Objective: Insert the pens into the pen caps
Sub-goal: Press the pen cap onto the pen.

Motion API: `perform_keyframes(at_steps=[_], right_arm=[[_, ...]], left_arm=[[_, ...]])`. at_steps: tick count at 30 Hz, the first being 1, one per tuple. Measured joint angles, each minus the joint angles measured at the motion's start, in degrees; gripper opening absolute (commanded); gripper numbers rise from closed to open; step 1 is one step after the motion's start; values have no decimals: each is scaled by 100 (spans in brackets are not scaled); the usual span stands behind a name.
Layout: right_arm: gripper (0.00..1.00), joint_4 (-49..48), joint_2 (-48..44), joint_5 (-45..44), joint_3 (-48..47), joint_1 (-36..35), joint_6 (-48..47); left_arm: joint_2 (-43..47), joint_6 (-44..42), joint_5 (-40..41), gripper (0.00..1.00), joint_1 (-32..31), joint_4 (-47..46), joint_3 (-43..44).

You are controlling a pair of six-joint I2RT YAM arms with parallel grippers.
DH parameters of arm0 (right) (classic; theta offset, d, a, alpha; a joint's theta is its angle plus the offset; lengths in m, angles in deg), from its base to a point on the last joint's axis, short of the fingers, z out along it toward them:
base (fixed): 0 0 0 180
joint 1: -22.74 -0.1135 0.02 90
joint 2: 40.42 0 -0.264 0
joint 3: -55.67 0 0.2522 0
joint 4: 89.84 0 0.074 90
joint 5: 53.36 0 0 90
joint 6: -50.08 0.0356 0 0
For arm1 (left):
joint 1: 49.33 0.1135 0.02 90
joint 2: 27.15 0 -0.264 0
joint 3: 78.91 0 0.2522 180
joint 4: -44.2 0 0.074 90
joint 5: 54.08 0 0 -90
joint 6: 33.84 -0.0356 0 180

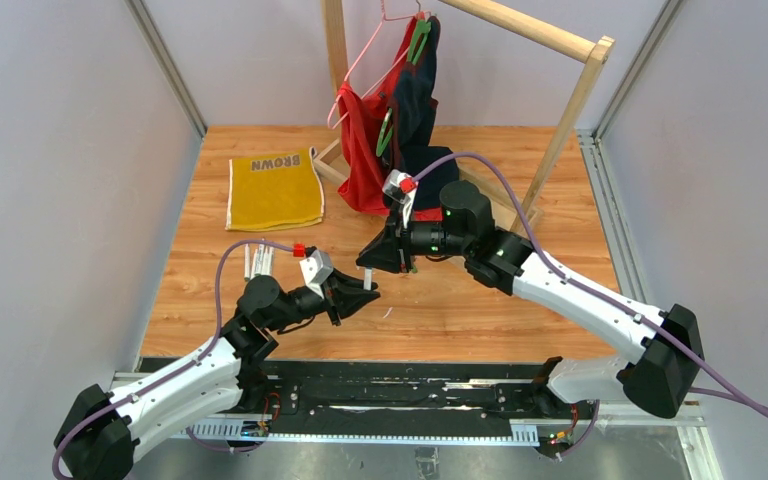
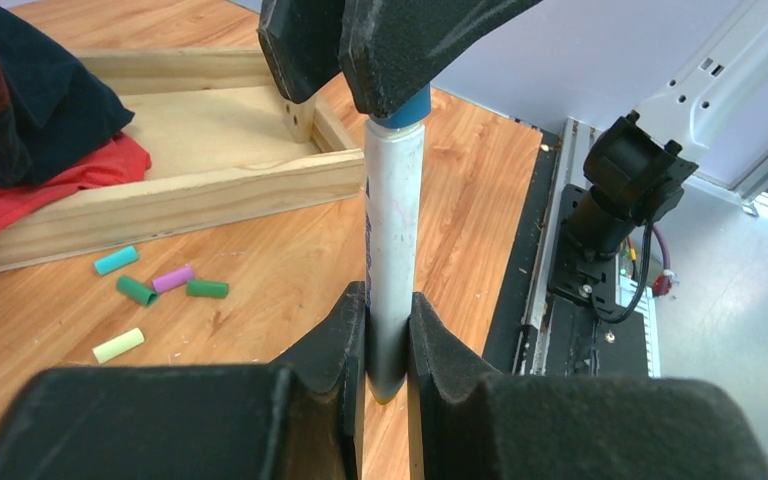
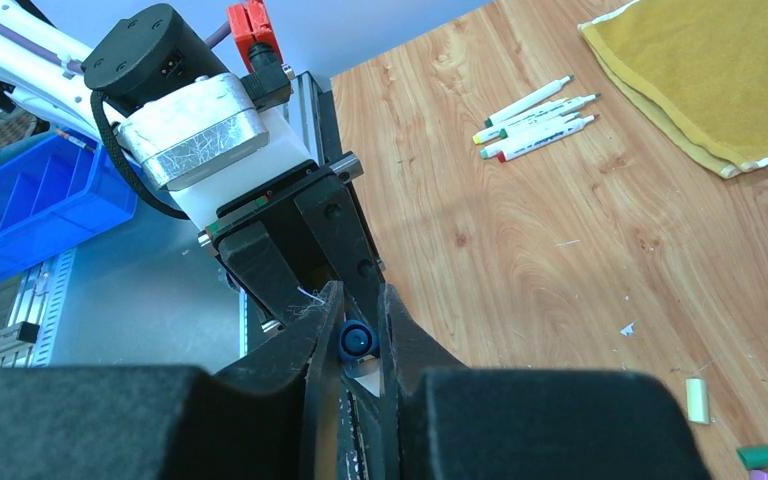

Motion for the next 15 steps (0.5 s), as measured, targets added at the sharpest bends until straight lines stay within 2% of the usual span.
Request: perform_keyframes(at_steps=[15], right_arm=[[1, -61, -2, -31, 315, -52, 28]], left_arm=[[243, 306, -28, 0, -24, 719, 9]])
